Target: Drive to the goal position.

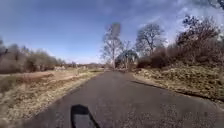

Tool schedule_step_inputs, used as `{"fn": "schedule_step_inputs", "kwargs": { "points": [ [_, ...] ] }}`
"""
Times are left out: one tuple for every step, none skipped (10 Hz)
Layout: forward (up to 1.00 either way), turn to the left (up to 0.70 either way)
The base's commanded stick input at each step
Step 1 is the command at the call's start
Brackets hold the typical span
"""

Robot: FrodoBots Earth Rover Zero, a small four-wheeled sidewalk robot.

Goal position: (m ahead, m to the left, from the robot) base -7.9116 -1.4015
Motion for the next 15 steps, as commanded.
{"fn": "schedule_step_inputs", "kwargs": {
  "points": [
    [0.70, 0.03],
    [0.70, 0.03],
    [0.70, 0.03],
    [0.70, 0.04],
    [0.70, 0.04],
    [0.70, 0.04],
    [0.70, 0.03],
    [0.70, 0.03],
    [0.70, 0.03],
    [0.70, 0.03],
    [0.70, 0.03],
    [0.70, 0.03],
    [0.70, 0.03],
    [0.70, 0.04],
    [0.70, 0.04]
  ]
}}
